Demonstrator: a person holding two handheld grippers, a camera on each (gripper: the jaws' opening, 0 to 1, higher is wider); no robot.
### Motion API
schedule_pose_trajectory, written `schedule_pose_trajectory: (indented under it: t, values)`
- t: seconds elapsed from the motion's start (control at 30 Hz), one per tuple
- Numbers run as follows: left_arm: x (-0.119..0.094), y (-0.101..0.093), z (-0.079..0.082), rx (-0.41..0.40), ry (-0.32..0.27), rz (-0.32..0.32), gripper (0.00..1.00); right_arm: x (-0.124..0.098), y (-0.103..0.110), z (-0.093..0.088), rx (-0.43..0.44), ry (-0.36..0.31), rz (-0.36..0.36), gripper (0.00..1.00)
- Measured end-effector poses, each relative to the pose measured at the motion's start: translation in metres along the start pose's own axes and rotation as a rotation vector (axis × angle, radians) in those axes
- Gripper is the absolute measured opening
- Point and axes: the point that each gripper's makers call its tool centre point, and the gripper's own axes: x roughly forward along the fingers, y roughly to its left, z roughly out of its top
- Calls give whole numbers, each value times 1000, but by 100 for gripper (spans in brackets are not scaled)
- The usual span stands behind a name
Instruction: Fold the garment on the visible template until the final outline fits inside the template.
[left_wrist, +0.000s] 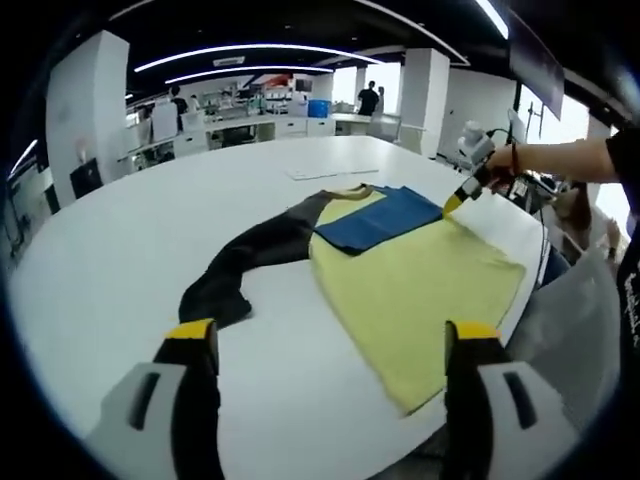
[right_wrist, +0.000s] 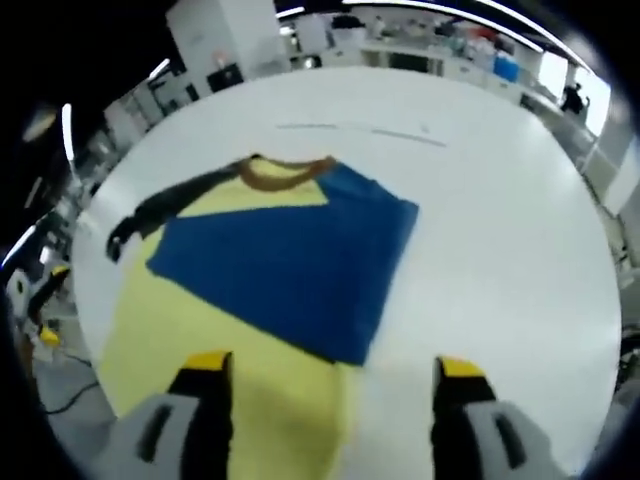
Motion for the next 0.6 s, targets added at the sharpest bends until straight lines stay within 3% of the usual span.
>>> schedule_pose_trajectory:
  t: [0.13, 0.2, 0.27, 0.43, 0.6]
  values:
    - [5, 15, 18, -25, -28, 19, 90, -6, 13, 5, 24, -43, 41, 92]
    - [9, 13, 29, -137, -73, -1, 89, -10, 17, 6, 18, -67, 60, 94]
    - [12, 13, 35, -171, -96, -15, 87, -12, 18, 4, 13, -64, 69, 95]
    - [24, 28, 34, -151, -59, 48, 83, -15, 22, -1, -25, -63, 81, 99]
    - [34, 62, 31, -109, -37, 109, 77, -19, 22, 1, -50, -82, 93, 99]
